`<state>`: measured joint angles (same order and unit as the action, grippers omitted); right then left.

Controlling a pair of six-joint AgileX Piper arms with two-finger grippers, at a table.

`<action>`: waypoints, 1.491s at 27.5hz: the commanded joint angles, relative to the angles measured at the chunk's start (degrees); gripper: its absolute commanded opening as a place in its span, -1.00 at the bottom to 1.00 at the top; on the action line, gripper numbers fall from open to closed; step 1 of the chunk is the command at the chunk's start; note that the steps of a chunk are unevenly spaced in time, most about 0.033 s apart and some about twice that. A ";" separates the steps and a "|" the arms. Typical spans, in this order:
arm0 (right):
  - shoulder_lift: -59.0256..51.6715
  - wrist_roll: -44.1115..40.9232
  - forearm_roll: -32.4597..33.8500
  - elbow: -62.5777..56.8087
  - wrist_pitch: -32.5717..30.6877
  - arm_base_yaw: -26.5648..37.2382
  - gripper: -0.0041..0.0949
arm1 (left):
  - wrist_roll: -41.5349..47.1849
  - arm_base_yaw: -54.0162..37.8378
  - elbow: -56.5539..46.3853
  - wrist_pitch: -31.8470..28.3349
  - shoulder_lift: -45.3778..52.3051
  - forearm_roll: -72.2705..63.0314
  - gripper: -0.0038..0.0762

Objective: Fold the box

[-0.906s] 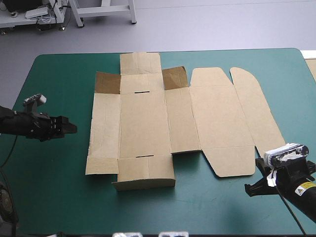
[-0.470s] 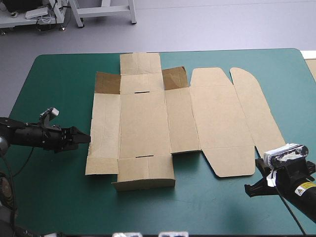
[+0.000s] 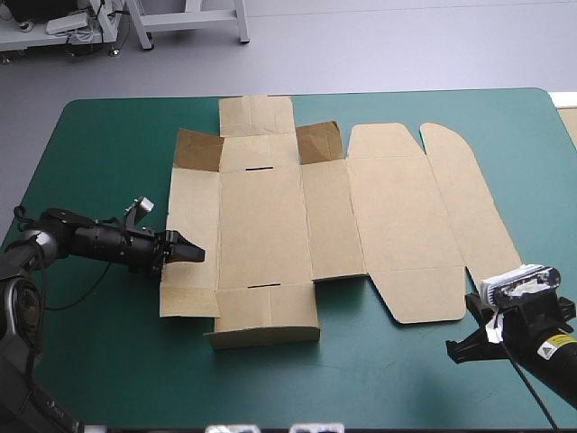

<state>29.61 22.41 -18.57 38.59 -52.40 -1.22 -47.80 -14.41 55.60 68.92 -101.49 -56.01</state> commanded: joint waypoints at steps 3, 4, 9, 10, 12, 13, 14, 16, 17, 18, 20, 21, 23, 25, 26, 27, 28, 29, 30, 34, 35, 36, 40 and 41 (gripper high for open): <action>0.32 0.47 -1.12 1.56 2.95 -0.28 -0.94 | 0.27 3.34 0.81 -1.40 1.27 -4.82 0.04; 0.32 0.47 -1.12 1.56 2.95 -0.28 -0.94 | 0.27 3.34 0.81 -1.40 1.27 -4.82 -0.15; 0.32 0.47 -1.12 1.56 2.95 -0.28 -0.94 | -0.12 3.45 0.81 -0.75 1.27 -5.09 -0.93; 0.32 0.47 -1.12 1.56 2.95 -0.28 -0.94 | -0.90 3.56 1.10 -0.20 1.27 -5.68 -0.93; 0.32 0.47 -1.12 1.56 2.95 -0.28 -0.94 | -2.53 3.66 1.81 -0.03 1.27 -8.14 -0.93; 0.32 0.47 -1.12 1.56 2.95 -0.28 -0.94 | -2.13 3.66 2.15 0.18 1.27 -9.45 -0.93; 0.32 0.47 -1.12 1.56 2.95 -0.28 -0.94 | -2.78 3.66 2.76 0.98 1.27 -11.01 -0.93; 0.32 0.47 -1.12 1.56 2.95 -0.28 -0.94 | -4.22 4.12 4.63 4.04 1.27 -12.15 -0.93; 0.32 0.47 -1.12 1.56 2.95 -0.28 -0.94 | -4.23 4.70 6.13 5.38 1.27 -11.56 -0.93; 0.32 0.47 -1.12 1.56 2.95 -0.28 -0.94 | -3.08 5.60 7.64 5.38 1.67 -9.87 -0.93; 0.32 0.47 -1.12 1.56 2.95 -0.28 -0.94 | -1.97 7.84 10.78 5.38 2.71 -4.79 -0.93; 0.32 0.47 -1.12 1.56 2.95 -0.28 -0.94 | -0.95 9.19 12.81 5.05 3.21 -2.43 -0.93; 0.32 0.47 -1.12 1.56 2.95 -0.28 -0.94 | 2.37 11.99 18.06 4.45 4.30 3.26 -0.93; 0.32 0.47 -1.12 1.56 2.95 -0.28 -0.94 | 6.39 14.60 23.96 4.30 4.72 9.64 -0.93; 0.32 0.47 -1.12 1.56 2.95 -0.28 -0.94 | 9.20 16.39 28.26 4.58 4.81 15.13 -0.93; 0.32 0.47 -1.12 1.56 2.95 -0.28 -0.94 | 10.52 17.63 31.15 4.73 4.81 18.89 -0.93; 0.32 0.47 -1.12 1.56 2.95 -0.28 -0.94 | 11.64 18.91 33.89 4.93 4.81 23.43 -0.93; 0.32 0.47 -1.12 1.56 3.27 -0.28 -0.94 | 12.48 20.83 37.78 4.93 4.81 27.49 -0.93; 0.32 0.36 -1.12 1.56 3.46 -0.28 -0.94 | 12.48 22.14 40.27 4.93 4.81 31.02 -0.93; 0.32 -0.86 -1.12 1.56 5.69 -0.28 -0.94 | 8.86 27.98 50.02 4.93 4.61 38.06 -0.93; 0.32 -1.37 -1.12 1.56 5.98 -0.28 -0.94 | 7.60 29.38 51.92 4.67 4.61 39.19 -0.93; 0.32 -1.53 -1.12 1.56 6.07 -0.28 -0.94 | 7.45 30.79 53.58 4.16 4.61 40.47 -0.93; 0.32 -2.10 -1.12 1.56 6.21 -0.28 -0.94 | 5.01 36.29 57.22 2.30 4.59 47.26 -0.93; 0.32 -2.10 -1.12 1.56 6.49 -0.28 -0.94 | 3.52 37.80 57.47 2.17 4.59 49.35 -0.93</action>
<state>29.61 20.45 -18.57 38.59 -49.94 -1.22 -40.57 19.86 110.19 71.71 -99.87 -10.58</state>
